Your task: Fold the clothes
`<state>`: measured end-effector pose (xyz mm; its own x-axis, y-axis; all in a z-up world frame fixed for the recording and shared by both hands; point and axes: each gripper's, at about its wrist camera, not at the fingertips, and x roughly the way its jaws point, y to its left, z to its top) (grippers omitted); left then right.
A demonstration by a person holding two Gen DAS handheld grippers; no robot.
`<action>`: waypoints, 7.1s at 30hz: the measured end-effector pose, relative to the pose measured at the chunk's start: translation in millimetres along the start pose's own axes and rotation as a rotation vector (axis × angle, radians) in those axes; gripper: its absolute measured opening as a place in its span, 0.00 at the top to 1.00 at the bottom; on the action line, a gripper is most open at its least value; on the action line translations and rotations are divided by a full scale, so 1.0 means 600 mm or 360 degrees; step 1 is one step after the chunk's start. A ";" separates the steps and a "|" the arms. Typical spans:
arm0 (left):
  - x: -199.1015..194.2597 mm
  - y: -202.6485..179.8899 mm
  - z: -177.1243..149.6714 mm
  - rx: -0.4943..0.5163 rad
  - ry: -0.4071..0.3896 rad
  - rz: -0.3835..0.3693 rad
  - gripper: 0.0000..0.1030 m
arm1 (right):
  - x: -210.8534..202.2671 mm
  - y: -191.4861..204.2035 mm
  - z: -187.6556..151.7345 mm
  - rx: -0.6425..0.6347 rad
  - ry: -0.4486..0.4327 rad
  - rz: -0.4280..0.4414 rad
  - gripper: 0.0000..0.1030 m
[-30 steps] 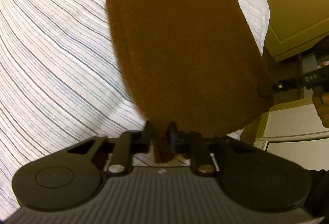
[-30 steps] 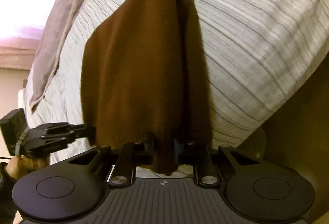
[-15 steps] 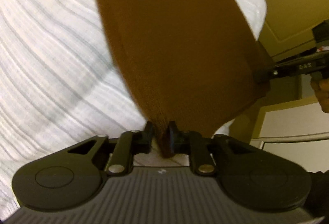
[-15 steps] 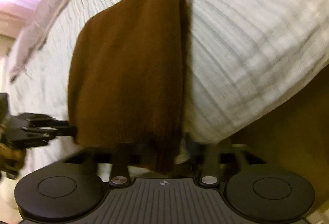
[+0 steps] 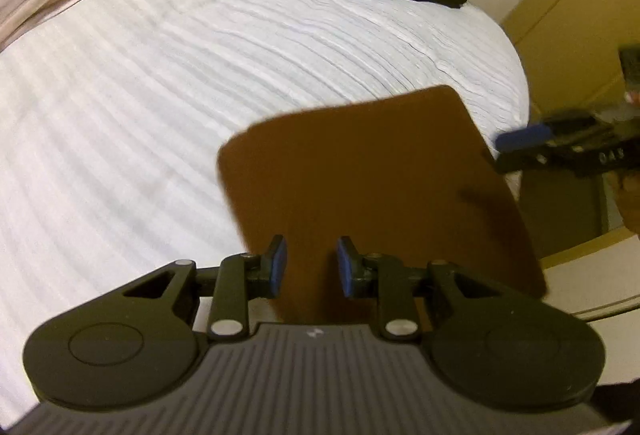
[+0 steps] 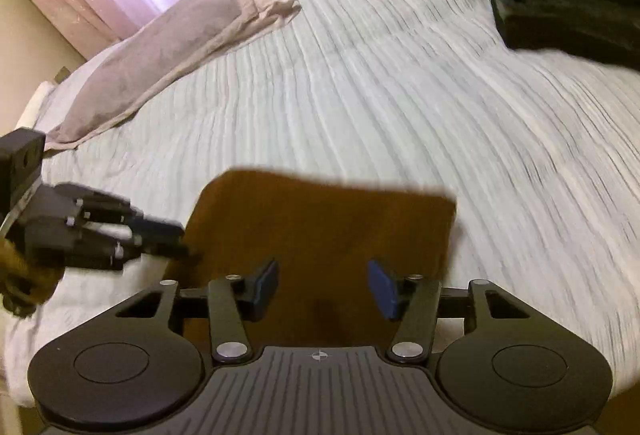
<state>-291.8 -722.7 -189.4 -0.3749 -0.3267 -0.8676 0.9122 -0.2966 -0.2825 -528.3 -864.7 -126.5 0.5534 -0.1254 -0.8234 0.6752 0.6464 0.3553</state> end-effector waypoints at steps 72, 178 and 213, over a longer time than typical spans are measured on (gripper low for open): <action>0.021 -0.188 -0.046 -0.0065 -0.0170 0.0318 0.50 | -0.011 -0.010 -0.031 -0.1662 0.0322 0.0216 0.25; -0.293 -0.141 -0.025 0.0882 -0.0238 0.0963 0.81 | -0.063 0.265 -0.053 -0.2127 -0.0282 -0.0226 0.74; -0.131 -0.208 -0.332 0.0940 0.0084 0.0926 0.79 | 0.015 0.331 -0.236 -0.1753 0.0346 -0.0050 0.64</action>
<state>-343.3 -481.6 -167.7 0.1515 -0.5350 -0.8311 0.7157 -0.5205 0.4656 -458.0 -630.9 -126.1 0.3742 -0.0886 -0.9231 -0.1717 0.9716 -0.1629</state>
